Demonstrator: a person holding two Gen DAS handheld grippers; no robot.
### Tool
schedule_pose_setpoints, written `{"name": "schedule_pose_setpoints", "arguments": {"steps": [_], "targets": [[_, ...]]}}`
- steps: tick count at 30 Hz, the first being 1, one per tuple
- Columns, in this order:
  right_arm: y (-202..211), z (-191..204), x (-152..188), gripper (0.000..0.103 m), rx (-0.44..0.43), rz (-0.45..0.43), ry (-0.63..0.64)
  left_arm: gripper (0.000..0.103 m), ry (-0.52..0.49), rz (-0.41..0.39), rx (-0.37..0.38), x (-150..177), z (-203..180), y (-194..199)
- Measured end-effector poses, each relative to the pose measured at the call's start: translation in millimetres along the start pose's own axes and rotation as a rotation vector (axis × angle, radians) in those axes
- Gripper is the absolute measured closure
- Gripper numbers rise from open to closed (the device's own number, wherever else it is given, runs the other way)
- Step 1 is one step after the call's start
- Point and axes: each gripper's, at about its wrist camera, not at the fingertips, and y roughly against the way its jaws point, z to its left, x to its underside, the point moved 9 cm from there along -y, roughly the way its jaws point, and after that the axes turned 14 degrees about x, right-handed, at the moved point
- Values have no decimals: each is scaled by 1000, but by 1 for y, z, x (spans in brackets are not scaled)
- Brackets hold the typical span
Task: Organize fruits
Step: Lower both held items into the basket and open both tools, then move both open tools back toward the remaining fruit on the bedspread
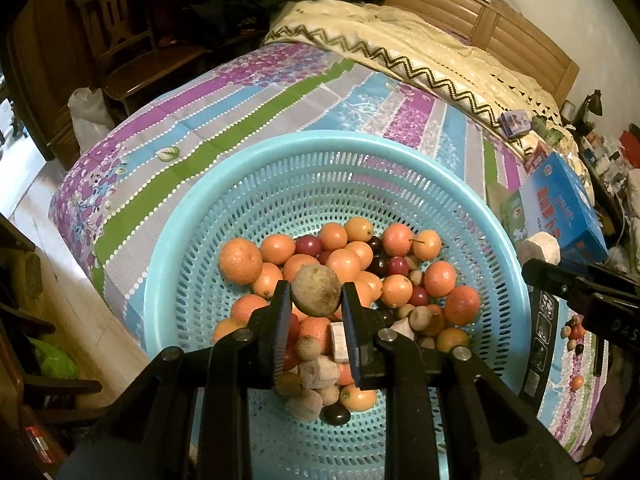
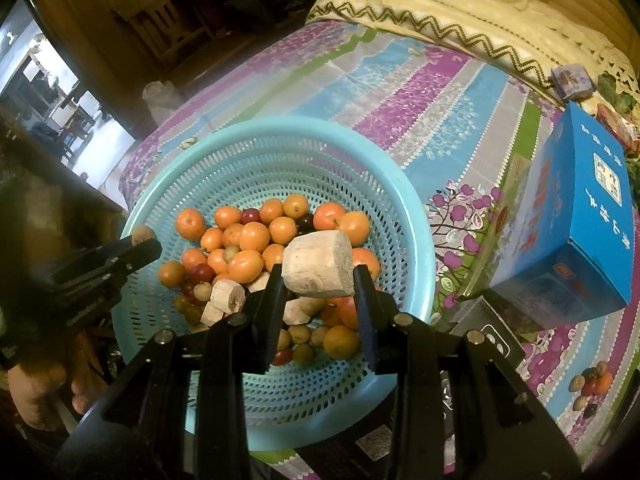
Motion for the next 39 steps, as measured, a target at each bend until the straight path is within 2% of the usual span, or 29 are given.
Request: {"name": "schedule_pose_setpoints", "arguments": {"steps": [2,3,5,6,8,22,24,27,29,31,32,35,39], "targets": [[1,2,0,68,-13,-3,5,77,8,-2,-1,0,2,0],[1,3,0,68,-18,-1,11,67,12,-2,-3,0,3,0],[2,5,0,56,-16,-5,22,47,14,-6,-14,0,5,0],[3,6,0,45,-14,-11,23,44,14,-12,-18,-1,7,1],[5,4,-1,42,-4,-26,20,42,15,-14,-26,0,9,1],[12,9,-6,42,-14,-54,25,41,9,-25,-33,-2,10,2],[18,10,-7,42,-5,-89,26,40,3,-37,-47,-2,8,3],[39,6,-7,41,55,-202,29,33,-12,-74,-88,-3,7,5],[52,4,-5,38,89,-264,30,25,-14,-104,-112,-3,8,8],[69,0,0,30,139,-342,39,23,-20,-126,-148,-4,9,12],[74,-2,2,27,156,-366,39,23,-19,-137,-159,-4,9,13],[91,-10,11,25,190,-433,30,12,-32,-168,-193,-5,8,17],[103,-17,27,20,217,-480,8,12,-45,-183,-193,-3,2,20]]}}
